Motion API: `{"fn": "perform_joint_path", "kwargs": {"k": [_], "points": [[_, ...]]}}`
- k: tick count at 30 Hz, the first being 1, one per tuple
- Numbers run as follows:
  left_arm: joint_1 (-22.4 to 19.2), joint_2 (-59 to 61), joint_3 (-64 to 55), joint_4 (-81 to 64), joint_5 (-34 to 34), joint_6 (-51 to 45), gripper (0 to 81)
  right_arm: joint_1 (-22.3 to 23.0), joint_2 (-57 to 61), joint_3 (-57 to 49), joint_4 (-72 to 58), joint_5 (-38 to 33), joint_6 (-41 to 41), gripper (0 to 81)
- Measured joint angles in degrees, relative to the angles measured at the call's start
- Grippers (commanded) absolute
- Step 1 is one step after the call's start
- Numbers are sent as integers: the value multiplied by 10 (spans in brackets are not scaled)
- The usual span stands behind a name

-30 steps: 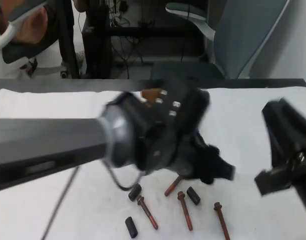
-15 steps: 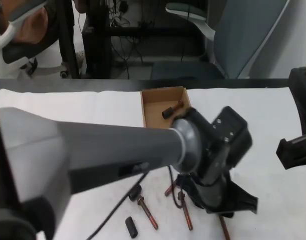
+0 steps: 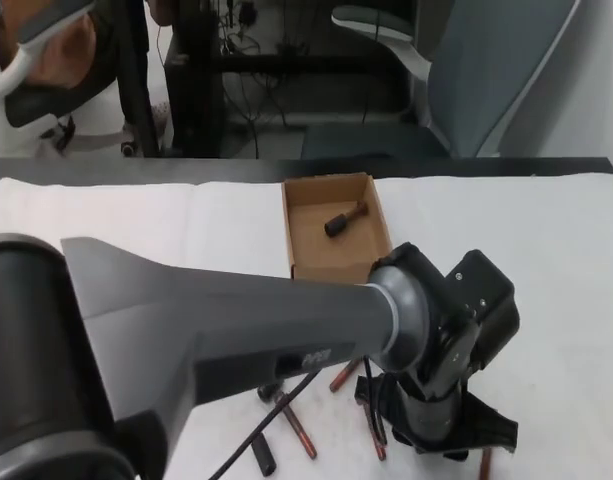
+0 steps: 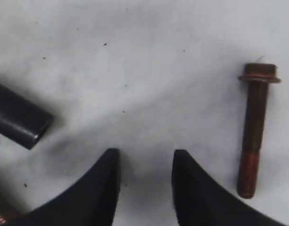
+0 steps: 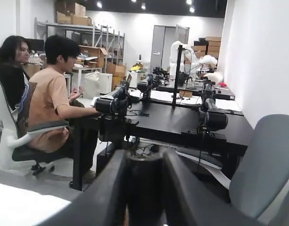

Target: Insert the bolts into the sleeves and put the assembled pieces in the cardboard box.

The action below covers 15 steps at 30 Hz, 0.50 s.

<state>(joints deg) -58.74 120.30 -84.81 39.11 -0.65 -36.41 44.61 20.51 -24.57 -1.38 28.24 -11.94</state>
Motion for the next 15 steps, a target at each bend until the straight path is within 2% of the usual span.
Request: {"fn": "perform_joint_path", "kwargs": {"k": [3, 5, 9, 11, 15], "points": [[0, 3, -1, -16, 10, -23, 242, 0, -8, -1, 20, -17, 0, 4], [2, 4, -3, -24, 35, -28, 274, 0, -8, -1, 39, -24, 0, 4], [2, 7, -11, -38, 85, -26, 477, 0, -8, -1, 57, -27, 0, 4], [-2, 12, -19, -45, 93, -20, 546, 0, -8, -1, 59, -27, 0, 4], [-3, 15, -34, -50, 92, -17, 514, 0, -8, -1, 61, -27, 0, 4]]}}
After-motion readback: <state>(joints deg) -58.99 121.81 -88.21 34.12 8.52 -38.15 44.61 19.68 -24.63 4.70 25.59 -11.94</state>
